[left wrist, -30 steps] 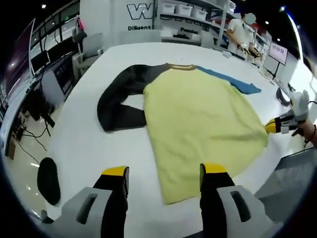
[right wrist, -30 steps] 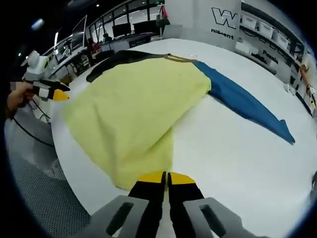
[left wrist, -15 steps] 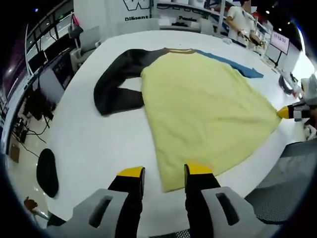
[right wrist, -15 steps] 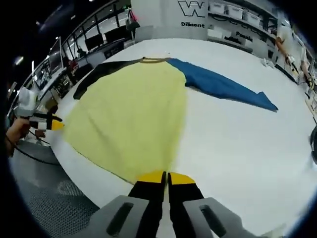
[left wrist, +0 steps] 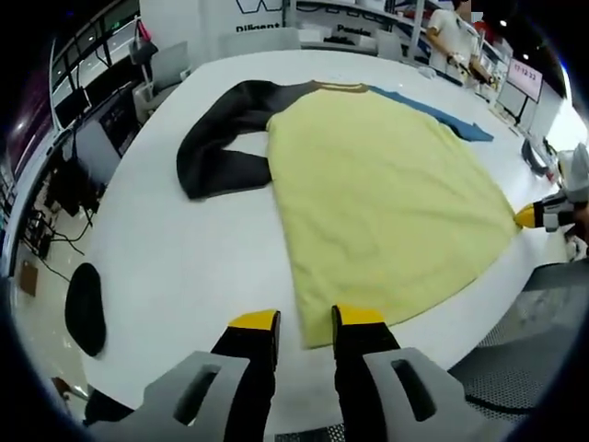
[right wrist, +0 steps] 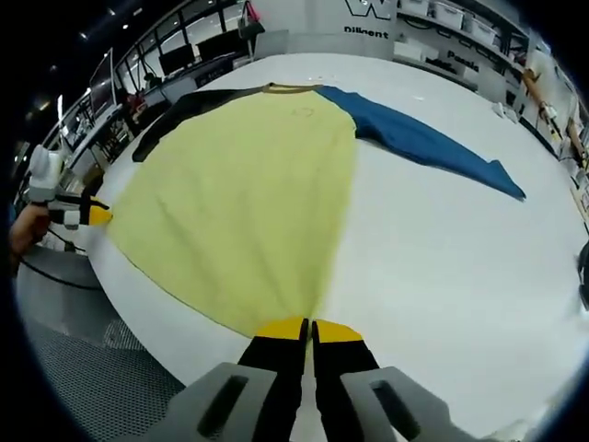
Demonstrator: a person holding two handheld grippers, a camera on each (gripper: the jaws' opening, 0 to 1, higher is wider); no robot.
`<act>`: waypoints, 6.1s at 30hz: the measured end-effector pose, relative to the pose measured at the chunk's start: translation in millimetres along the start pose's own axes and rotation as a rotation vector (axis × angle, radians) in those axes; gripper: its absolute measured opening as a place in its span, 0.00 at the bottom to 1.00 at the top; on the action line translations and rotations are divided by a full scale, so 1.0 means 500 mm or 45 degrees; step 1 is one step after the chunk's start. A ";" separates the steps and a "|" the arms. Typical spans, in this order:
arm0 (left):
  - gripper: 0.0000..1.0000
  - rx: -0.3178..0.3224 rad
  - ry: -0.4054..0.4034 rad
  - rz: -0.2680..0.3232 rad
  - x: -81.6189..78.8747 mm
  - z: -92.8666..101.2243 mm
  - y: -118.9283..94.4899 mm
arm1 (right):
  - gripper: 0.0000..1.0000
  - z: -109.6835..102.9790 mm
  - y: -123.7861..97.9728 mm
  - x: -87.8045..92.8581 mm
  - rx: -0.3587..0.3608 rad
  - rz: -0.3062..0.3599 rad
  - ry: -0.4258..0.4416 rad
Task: Fold the garment on the visible template until the final outline fits inside the template.
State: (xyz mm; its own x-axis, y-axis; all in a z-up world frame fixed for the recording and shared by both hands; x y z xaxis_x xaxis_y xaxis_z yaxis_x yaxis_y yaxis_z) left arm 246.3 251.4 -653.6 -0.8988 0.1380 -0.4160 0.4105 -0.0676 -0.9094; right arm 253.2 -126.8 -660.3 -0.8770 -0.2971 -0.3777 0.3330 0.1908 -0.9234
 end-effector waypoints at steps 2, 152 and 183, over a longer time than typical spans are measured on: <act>0.10 0.018 -0.001 -0.011 0.000 0.002 0.000 | 0.00 -0.001 0.000 0.001 -0.003 0.001 0.009; 0.53 -0.105 0.069 0.526 -0.142 -0.046 -0.129 | 0.00 -0.185 0.138 -0.613 0.070 0.485 -0.034; 0.74 0.013 0.098 0.457 -0.144 -0.008 -0.115 | 0.30 -0.148 0.138 -0.548 -0.180 0.528 -0.121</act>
State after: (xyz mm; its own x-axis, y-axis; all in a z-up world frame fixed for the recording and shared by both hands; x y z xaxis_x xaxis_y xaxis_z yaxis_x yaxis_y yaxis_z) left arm 287.9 249.4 -571.3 -0.6833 0.1775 -0.7082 0.6959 -0.1351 -0.7053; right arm 491.1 36.9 -615.3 -0.6413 -0.2523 -0.7246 0.5933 0.4358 -0.6768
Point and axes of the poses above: the point that each gripper's makers call its tool centre point, and the gripper's own axes: y roughly forward along the fingers, z roughly to its right, x roughly out of its underside, the point moved 2 cm from there along -y, roughly backward along the fingers, and after that the axes turned 8 degrees about -z, right-handed, at the moved point
